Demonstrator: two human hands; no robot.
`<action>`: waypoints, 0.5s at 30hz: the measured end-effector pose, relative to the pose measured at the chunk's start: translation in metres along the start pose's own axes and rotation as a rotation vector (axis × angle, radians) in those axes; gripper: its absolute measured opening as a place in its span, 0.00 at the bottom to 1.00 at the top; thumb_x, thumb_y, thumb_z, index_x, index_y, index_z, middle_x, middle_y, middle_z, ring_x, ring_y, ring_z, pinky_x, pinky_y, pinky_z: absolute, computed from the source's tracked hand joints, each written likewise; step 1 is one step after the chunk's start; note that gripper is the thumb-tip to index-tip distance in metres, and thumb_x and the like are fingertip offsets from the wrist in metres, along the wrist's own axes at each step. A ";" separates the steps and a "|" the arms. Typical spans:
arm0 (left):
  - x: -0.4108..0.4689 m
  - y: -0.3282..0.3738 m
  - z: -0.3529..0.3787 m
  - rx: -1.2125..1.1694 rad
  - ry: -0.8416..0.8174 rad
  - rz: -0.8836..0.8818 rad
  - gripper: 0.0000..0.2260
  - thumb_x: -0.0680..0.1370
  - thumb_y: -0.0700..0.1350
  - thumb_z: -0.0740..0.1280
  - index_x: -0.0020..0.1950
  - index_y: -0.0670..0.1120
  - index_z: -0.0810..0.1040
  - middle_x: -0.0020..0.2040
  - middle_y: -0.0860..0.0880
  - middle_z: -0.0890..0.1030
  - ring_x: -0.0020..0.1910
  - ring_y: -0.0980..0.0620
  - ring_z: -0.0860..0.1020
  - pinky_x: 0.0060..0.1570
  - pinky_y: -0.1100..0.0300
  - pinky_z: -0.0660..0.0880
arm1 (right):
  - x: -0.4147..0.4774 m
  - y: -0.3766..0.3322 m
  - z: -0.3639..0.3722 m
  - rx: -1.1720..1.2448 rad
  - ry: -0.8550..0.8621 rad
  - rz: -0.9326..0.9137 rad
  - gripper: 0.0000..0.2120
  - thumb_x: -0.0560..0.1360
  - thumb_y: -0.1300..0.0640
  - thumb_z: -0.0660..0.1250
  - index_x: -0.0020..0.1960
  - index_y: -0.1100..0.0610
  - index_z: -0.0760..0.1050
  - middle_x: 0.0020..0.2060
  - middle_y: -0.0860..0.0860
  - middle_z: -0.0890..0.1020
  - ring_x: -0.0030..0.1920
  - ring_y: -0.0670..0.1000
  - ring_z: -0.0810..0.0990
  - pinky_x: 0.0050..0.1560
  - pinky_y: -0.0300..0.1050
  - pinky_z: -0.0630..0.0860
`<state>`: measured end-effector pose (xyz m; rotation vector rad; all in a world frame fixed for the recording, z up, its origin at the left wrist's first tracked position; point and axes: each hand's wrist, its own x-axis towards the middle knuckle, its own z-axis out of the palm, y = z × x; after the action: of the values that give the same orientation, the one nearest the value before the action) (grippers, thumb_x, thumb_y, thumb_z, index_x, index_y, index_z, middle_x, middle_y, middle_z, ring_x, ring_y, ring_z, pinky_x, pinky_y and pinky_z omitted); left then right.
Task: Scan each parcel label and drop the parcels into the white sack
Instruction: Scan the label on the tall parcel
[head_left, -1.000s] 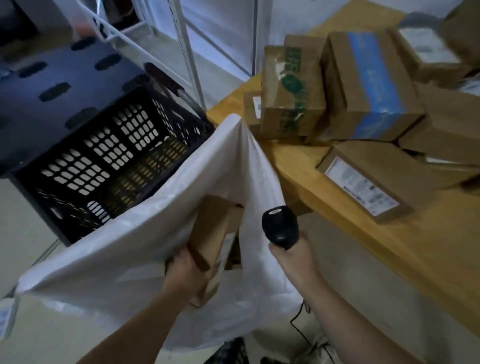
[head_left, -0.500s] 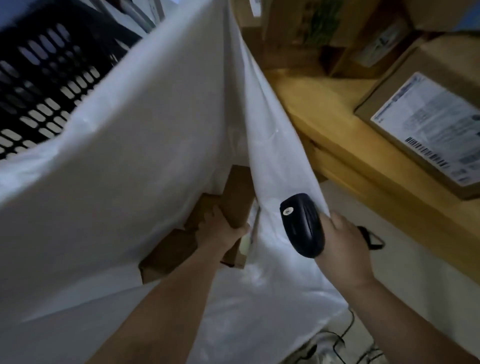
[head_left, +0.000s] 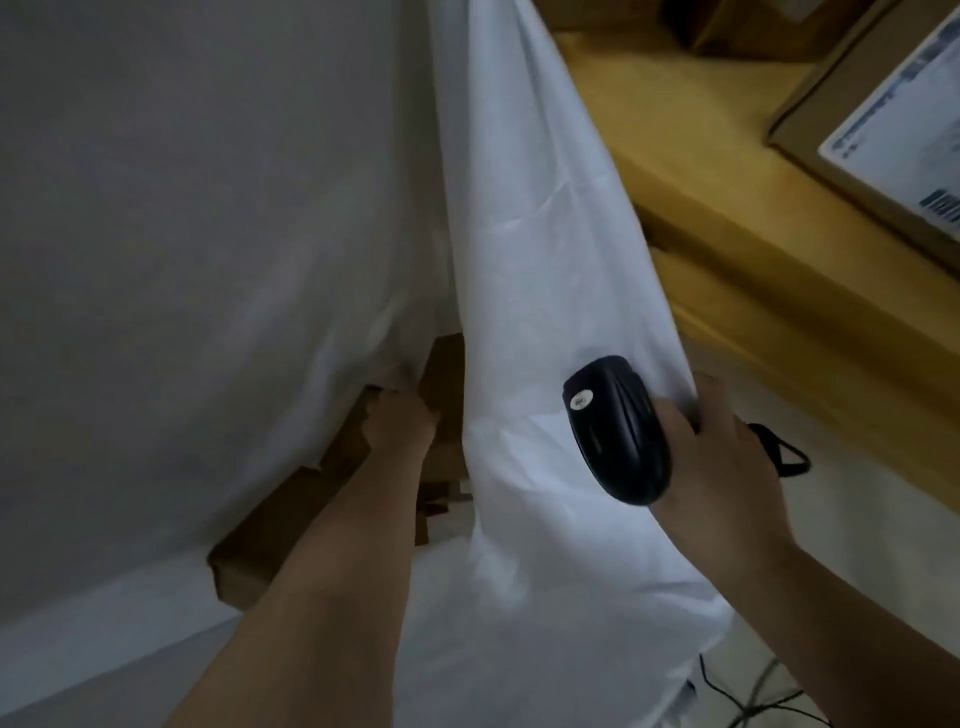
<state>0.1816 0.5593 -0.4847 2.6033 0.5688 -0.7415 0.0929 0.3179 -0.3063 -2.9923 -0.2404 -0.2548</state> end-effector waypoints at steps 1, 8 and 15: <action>0.000 -0.003 -0.002 -0.009 0.057 0.020 0.22 0.79 0.58 0.61 0.64 0.44 0.73 0.59 0.42 0.76 0.57 0.44 0.75 0.55 0.48 0.76 | 0.001 -0.003 0.002 0.019 -0.012 0.015 0.19 0.55 0.71 0.73 0.44 0.62 0.72 0.41 0.64 0.75 0.27 0.60 0.74 0.29 0.47 0.72; -0.051 -0.013 -0.047 0.042 0.137 0.091 0.13 0.81 0.49 0.59 0.49 0.41 0.77 0.45 0.44 0.80 0.43 0.46 0.78 0.46 0.51 0.78 | -0.005 -0.017 -0.019 0.130 -0.176 0.194 0.17 0.61 0.71 0.71 0.46 0.60 0.71 0.54 0.61 0.74 0.35 0.57 0.71 0.35 0.45 0.66; -0.150 0.023 -0.121 0.171 0.137 0.262 0.08 0.82 0.46 0.57 0.52 0.45 0.73 0.45 0.48 0.75 0.40 0.52 0.72 0.39 0.60 0.69 | -0.016 -0.025 -0.071 0.318 -0.321 0.389 0.21 0.71 0.66 0.64 0.62 0.53 0.72 0.68 0.51 0.63 0.52 0.58 0.75 0.44 0.48 0.73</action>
<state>0.1253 0.5537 -0.2989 2.8286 0.2004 -0.5521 0.0619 0.3298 -0.2365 -2.6708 0.2504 0.2790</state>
